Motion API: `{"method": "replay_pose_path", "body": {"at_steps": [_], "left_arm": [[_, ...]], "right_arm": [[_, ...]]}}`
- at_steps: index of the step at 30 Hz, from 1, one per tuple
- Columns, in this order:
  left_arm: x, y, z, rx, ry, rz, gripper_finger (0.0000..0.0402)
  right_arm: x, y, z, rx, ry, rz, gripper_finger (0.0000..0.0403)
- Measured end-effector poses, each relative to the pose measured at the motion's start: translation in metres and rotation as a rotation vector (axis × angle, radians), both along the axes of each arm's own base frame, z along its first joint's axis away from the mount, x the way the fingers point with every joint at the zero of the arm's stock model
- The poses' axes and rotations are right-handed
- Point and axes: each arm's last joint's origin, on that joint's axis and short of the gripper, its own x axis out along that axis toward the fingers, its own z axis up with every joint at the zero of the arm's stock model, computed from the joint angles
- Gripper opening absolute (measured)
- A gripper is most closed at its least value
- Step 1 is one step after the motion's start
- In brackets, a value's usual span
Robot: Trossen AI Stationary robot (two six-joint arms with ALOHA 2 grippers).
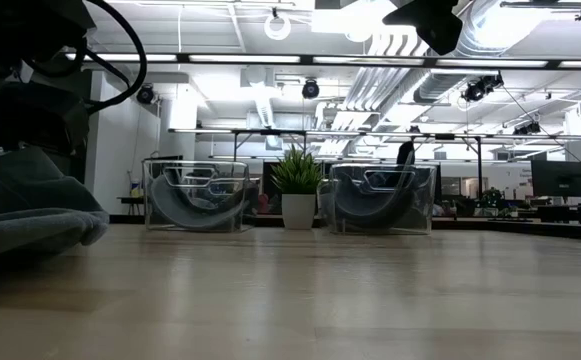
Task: Pick & Place hat
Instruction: Put the gray cap into the left transparent bin
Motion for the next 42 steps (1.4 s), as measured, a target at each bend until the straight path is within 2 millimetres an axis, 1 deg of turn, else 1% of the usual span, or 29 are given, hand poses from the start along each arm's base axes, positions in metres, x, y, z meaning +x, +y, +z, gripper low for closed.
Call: {"method": "replay_pose_path", "body": {"at_steps": [6, 15, 23, 30, 35, 42], "left_arm": [[0.000, 0.000, 0.001, -0.011, 0.009, 0.026, 0.0000], [-0.001, 0.003, 0.015, -0.029, -0.051, 0.140, 0.0000], [-0.009, 0.007, 0.036, -0.080, -0.146, 0.209, 0.0000], [-0.015, 0.015, 0.055, -0.052, -0.292, 0.351, 0.0000], [-0.020, 0.020, 0.064, -0.046, -0.362, 0.473, 0.0000], [-0.024, 0.026, 0.073, -0.024, -0.446, 0.570, 0.0000]], "right_arm": [[0.000, 0.000, 0.000, 0.002, 0.004, 0.006, 0.0222], [-0.001, 0.000, -0.003, 0.008, 0.033, 0.018, 0.0222], [-0.003, 0.000, -0.003, 0.003, 0.042, 0.001, 0.0222], [-0.006, -0.001, 0.001, 0.012, 0.024, -0.022, 0.0222], [-0.007, -0.002, 0.002, 0.011, 0.015, -0.036, 0.0222], [-0.007, -0.004, 0.002, 0.001, 0.011, -0.087, 0.0222]]}}
